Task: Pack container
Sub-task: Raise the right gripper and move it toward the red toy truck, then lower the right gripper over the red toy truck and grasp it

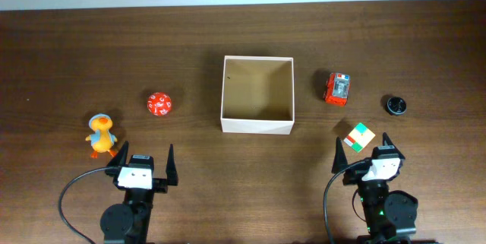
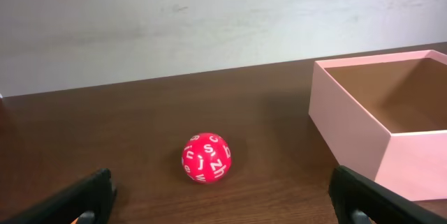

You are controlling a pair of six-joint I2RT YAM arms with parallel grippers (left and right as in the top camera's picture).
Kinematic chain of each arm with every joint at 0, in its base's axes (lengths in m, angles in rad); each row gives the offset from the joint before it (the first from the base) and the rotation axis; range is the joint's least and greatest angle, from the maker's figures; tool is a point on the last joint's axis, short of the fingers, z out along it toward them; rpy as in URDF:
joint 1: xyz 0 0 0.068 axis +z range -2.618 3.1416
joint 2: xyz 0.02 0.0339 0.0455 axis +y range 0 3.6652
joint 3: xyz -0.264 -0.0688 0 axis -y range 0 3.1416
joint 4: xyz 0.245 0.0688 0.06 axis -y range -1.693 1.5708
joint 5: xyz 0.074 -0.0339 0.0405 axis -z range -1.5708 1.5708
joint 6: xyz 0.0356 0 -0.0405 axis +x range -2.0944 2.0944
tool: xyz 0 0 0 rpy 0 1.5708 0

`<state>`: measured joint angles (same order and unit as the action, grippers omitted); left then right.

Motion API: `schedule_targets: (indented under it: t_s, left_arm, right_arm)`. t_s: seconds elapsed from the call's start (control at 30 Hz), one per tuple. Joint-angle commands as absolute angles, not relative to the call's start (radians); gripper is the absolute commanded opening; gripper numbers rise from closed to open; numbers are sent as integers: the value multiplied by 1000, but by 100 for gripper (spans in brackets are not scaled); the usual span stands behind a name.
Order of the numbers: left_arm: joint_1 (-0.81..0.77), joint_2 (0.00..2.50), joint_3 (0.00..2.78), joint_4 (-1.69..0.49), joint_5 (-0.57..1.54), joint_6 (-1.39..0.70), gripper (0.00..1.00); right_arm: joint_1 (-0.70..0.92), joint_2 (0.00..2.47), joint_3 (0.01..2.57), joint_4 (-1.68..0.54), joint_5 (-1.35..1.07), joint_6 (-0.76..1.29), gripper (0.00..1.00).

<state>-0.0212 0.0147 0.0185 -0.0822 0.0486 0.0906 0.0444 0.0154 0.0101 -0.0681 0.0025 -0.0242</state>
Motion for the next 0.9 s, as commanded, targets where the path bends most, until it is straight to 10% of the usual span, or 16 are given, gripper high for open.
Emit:
schedule_targets:
  t_s: [0.0,0.33,0.87]
  left_arm:
    - [-23,5,12,-83,49,110,99]
    - [-23,5,12,-83,49,110,99]
    - [-23,5,12,-83,49,110,99]
  right_arm:
    - [38,7,6,-28,31,-26,99]
    - [39,7,102,87,-150,38,98]
    - [39,699,1084,-702,-101,38,99]
